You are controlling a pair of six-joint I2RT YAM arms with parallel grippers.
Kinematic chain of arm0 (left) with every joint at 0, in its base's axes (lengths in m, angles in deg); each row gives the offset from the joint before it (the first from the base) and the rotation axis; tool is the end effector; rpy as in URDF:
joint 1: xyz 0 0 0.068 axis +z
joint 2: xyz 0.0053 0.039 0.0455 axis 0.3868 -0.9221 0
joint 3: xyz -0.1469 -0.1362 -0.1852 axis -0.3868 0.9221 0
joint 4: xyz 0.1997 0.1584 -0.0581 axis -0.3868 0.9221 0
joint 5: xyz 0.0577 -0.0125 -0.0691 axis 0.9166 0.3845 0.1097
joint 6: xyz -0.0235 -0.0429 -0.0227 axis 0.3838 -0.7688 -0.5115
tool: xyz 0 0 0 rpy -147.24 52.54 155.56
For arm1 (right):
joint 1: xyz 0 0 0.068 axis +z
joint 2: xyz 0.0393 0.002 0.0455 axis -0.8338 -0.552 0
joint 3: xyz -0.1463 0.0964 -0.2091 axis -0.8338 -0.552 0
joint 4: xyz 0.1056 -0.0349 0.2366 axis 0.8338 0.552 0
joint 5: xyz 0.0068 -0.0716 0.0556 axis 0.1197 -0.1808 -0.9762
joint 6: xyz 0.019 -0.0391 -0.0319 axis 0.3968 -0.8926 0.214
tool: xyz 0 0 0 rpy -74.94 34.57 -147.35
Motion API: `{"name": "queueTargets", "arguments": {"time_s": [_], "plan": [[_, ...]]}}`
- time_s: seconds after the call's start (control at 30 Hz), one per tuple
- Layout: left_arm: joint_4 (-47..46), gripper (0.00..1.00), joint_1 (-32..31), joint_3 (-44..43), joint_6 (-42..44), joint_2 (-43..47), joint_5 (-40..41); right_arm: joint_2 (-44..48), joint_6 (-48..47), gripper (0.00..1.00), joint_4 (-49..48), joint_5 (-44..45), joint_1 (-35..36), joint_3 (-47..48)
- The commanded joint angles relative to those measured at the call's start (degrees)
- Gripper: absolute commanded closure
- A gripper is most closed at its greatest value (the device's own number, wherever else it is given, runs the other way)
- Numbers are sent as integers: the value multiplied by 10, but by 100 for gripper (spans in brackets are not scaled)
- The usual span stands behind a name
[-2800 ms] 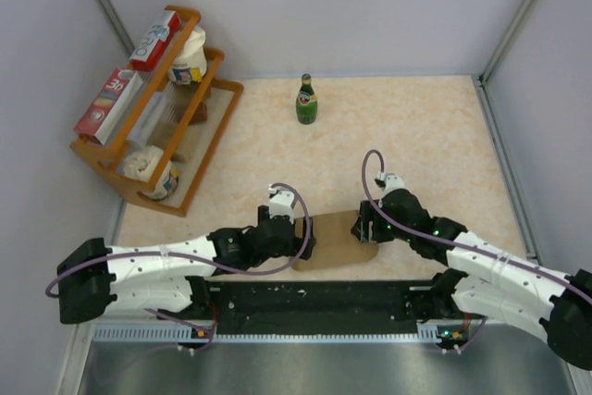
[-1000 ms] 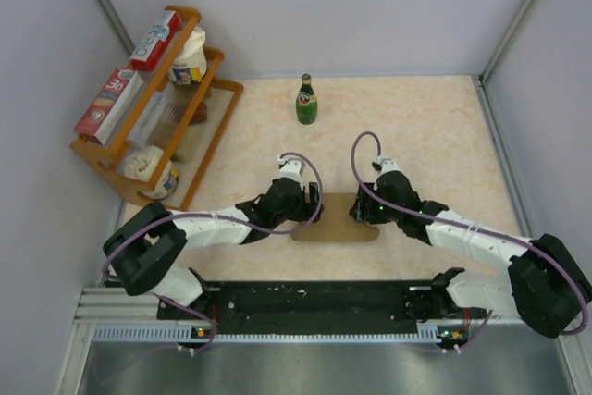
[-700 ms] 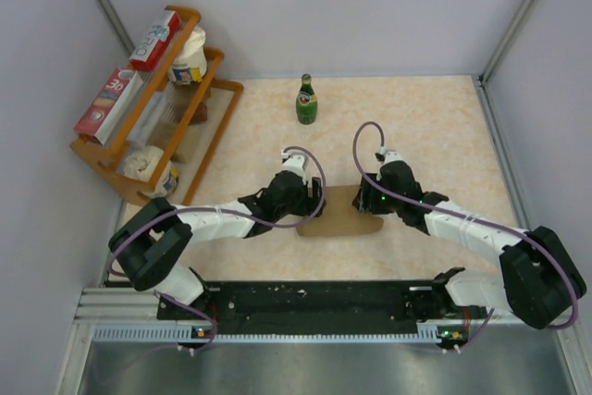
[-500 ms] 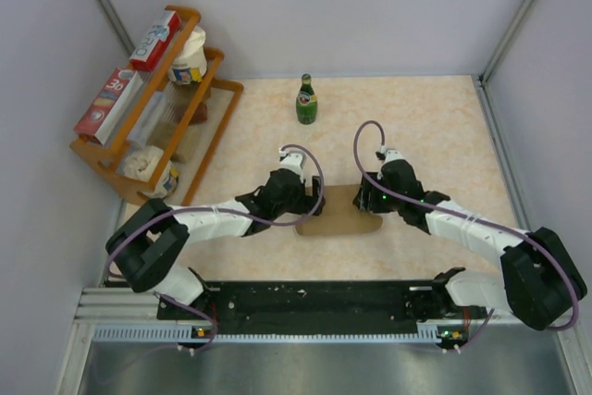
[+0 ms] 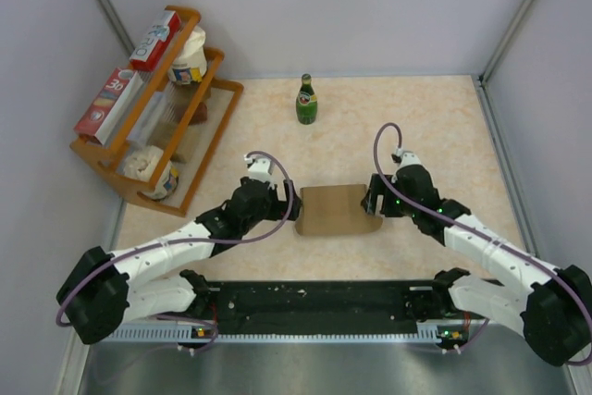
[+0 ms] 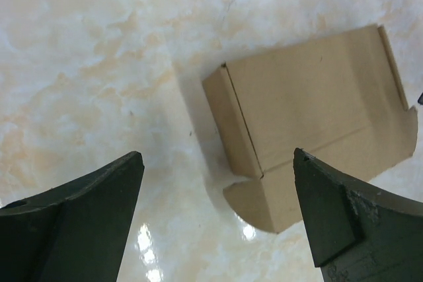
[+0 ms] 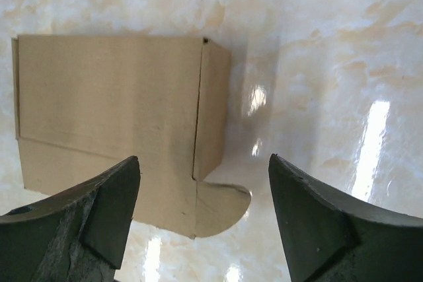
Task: Fold the paper box
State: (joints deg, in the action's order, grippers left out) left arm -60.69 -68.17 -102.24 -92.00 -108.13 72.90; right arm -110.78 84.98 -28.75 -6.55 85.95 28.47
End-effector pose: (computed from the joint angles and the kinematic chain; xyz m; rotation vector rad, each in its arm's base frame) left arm 0.1716 -0.1617 0.2145 0.0983 2.1082 -0.5757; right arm 0.1841 0.1021 0.2115 0.0048 2.3309 0.4645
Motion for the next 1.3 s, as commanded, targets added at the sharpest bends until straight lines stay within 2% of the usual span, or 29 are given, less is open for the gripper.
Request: {"name": "queueTargets", "arguments": {"time_s": [0.0,0.13,0.2,0.5,0.8,0.97,1.27], "plan": [[11,1,0,37,-25,12,-94,39,23,23,11,-45,-5,-42],[-72,1,-6,95,-56,26,-160,72,22,24,5,-70,-5,-67],[-85,2,-12,104,-65,32,-164,80,19,26,6,-83,-5,-69],[-54,3,-32,71,-36,39,-156,95,6,31,-5,-106,-5,-79],[-46,9,-58,28,-20,-29,-154,60,-11,39,1,-107,-5,-62],[-42,14,-74,6,-12,-63,-147,49,-14,42,1,-107,-5,-63],[-46,19,-80,-7,-10,-79,-147,33,-15,43,-16,-123,-5,-63]]}}
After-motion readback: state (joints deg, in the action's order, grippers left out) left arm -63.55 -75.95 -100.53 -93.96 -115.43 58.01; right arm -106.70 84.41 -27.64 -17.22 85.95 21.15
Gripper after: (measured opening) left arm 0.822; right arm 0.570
